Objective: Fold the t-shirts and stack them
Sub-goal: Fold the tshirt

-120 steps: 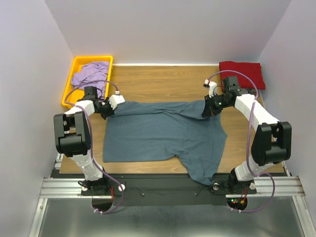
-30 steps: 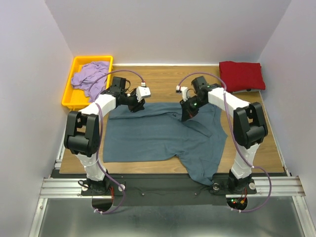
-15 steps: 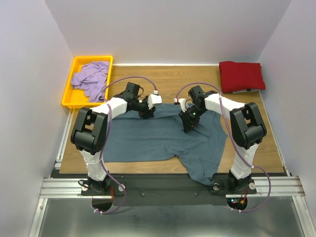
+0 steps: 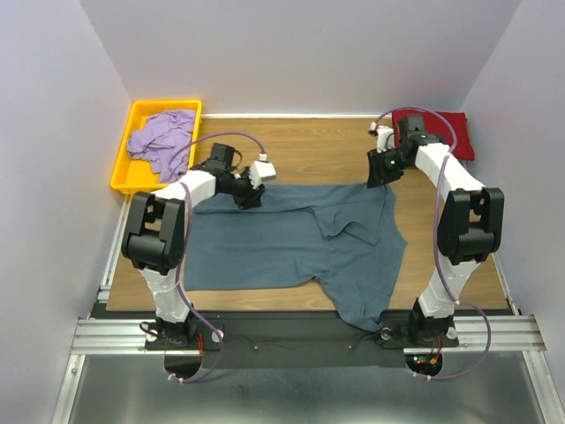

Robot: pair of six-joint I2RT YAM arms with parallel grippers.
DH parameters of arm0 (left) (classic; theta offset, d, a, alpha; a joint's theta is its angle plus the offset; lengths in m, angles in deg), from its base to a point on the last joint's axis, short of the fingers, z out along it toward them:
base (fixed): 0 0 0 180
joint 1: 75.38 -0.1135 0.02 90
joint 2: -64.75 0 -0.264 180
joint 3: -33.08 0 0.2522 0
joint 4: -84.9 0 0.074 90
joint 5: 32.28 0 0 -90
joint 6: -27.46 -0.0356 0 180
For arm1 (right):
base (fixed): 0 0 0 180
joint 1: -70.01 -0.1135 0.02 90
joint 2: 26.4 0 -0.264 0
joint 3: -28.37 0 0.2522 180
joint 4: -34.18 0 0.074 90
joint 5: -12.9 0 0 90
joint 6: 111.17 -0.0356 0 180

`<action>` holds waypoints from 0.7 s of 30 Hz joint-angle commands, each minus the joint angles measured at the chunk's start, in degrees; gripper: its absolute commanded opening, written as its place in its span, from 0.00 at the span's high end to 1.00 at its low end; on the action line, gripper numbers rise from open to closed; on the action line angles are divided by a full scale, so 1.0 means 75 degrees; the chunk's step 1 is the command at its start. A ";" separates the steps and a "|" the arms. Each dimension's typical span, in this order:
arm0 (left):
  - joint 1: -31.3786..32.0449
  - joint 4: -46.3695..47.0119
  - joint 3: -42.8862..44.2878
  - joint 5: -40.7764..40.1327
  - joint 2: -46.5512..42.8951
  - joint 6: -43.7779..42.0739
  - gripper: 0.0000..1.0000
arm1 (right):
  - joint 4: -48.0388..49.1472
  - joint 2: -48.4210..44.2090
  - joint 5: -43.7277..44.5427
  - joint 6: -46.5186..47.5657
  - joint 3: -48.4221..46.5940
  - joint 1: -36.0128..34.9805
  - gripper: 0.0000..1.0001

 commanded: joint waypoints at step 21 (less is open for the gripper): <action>-0.2137 0.0127 0.1476 -0.1999 0.0771 0.2421 0.54 | 0.0933 0.1922 0.2434 -0.1597 -0.0663 0.0642 0.60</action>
